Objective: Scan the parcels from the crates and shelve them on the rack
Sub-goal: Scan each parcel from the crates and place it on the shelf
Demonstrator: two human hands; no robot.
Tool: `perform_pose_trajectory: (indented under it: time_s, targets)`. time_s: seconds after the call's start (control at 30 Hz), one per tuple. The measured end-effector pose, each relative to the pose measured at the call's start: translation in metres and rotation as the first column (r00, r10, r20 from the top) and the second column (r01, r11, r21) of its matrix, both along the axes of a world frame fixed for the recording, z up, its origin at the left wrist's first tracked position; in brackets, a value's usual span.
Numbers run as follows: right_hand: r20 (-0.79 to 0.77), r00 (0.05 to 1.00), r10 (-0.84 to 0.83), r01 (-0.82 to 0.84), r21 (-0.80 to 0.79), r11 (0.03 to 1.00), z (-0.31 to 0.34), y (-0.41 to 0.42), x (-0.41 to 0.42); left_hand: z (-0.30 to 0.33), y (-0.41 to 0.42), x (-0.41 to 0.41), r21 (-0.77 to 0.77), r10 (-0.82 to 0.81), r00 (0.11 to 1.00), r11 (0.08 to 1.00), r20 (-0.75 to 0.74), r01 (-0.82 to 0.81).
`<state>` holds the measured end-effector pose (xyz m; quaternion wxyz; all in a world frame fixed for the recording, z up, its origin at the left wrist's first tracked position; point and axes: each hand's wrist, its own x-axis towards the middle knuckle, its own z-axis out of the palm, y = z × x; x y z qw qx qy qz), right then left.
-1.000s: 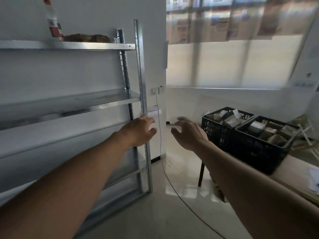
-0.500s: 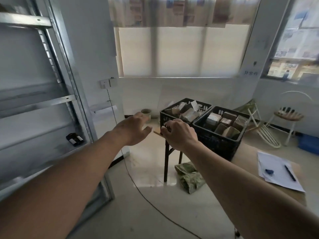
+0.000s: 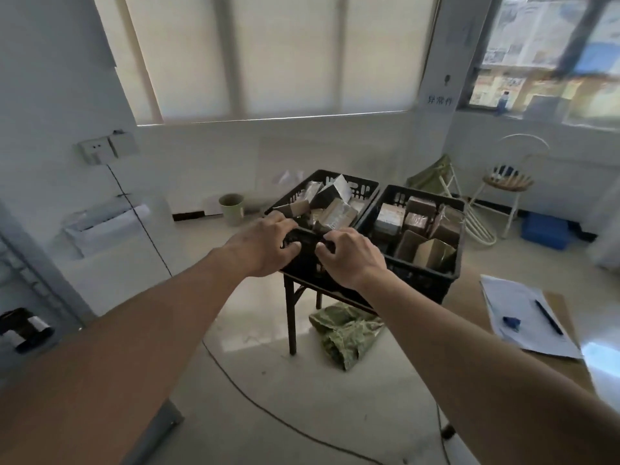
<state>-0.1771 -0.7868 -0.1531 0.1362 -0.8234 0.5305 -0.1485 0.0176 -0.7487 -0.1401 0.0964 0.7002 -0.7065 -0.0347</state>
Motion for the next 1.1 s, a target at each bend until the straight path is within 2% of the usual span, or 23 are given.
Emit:
perform_pose_trajectory:
  time_s: [0.13,0.4,0.8,0.97,1.1]
  targets:
    - [-0.007,0.996,-0.085,0.085,0.068,0.994,-0.021,-0.054,0.016,-0.018,-0.069,0.015,0.053,-0.102,0.995,0.993,0.002,0.102]
    - [-0.076,0.984,-0.159,0.171,0.181,0.969,-0.053,-0.163,0.021,-0.054,-0.190,0.022,0.144,-0.190,0.981,0.971,-0.026,0.192]
    - [-0.018,0.989,-0.147,0.142,0.386,0.912,-0.120,-0.332,0.009,-0.121,-0.338,0.008,0.304,-0.080,0.994,0.947,-0.074,0.099]
    - [0.094,0.988,-0.121,0.064,0.460,0.885,-0.136,-0.366,0.009,-0.141,-0.371,0.003,0.349,-0.042,0.998,0.936,-0.036,0.052]
    - [0.231,0.965,-0.126,-0.012,0.515,0.857,-0.146,-0.381,0.017,-0.152,-0.387,0.010,0.389,0.086,0.996,0.919,-0.021,-0.071]
